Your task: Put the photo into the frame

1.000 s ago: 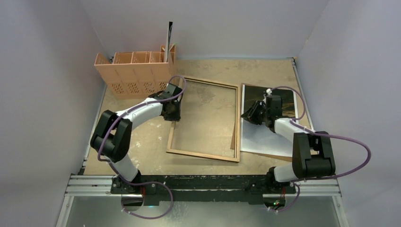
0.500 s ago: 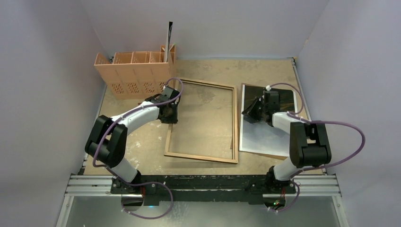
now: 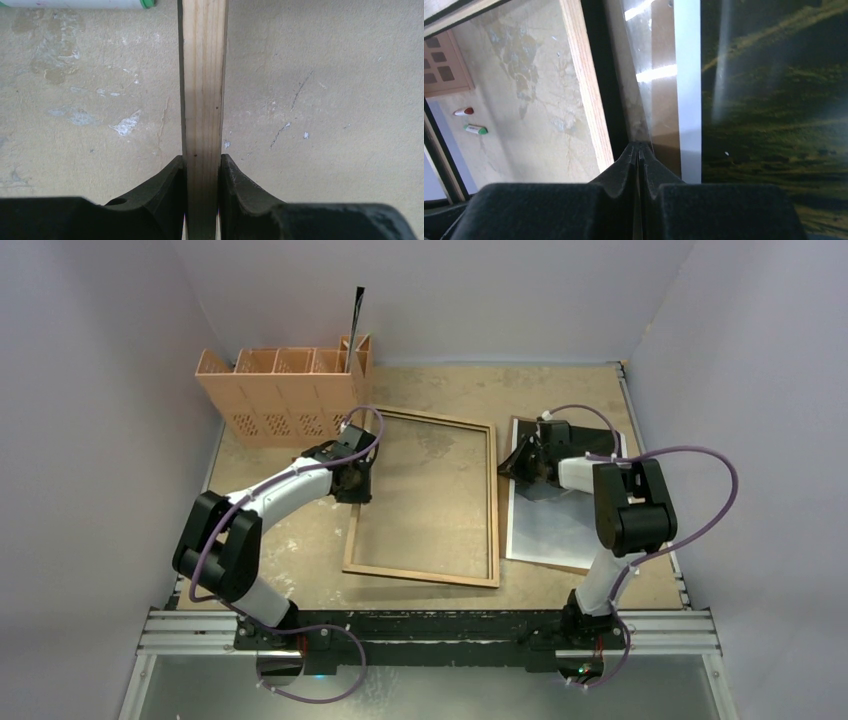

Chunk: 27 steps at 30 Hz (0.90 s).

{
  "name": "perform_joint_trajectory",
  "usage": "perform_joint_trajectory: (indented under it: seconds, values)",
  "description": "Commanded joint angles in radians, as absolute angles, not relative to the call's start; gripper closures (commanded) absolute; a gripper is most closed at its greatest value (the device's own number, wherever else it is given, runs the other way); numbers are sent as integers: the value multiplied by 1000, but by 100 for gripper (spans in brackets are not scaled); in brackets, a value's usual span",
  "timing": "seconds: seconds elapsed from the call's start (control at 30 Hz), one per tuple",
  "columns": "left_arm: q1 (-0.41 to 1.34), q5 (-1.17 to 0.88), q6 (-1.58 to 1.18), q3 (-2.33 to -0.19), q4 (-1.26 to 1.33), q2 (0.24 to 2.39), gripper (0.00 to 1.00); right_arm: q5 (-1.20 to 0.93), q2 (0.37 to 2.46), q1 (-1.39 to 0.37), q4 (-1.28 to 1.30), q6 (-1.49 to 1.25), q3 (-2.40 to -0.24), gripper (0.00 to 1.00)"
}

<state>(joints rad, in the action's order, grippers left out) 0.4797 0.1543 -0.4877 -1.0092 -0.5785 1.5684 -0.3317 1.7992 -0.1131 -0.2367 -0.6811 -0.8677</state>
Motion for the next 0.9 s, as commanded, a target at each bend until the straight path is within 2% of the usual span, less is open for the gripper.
perform_joint_trajectory:
  seconds: [0.0,0.37,0.87]
  values:
    - [474,194,-499,-1012,-574,1516,100,-298,1841,-132,-152,-667,-918,94]
    - [475,148,-503,-1019,-534,1540,100,-66,1820,-129,49,-661,-884,83]
    - [476,115,-508,-1022,-491,1565,100,163,1759,-125,162,-663,-863,77]
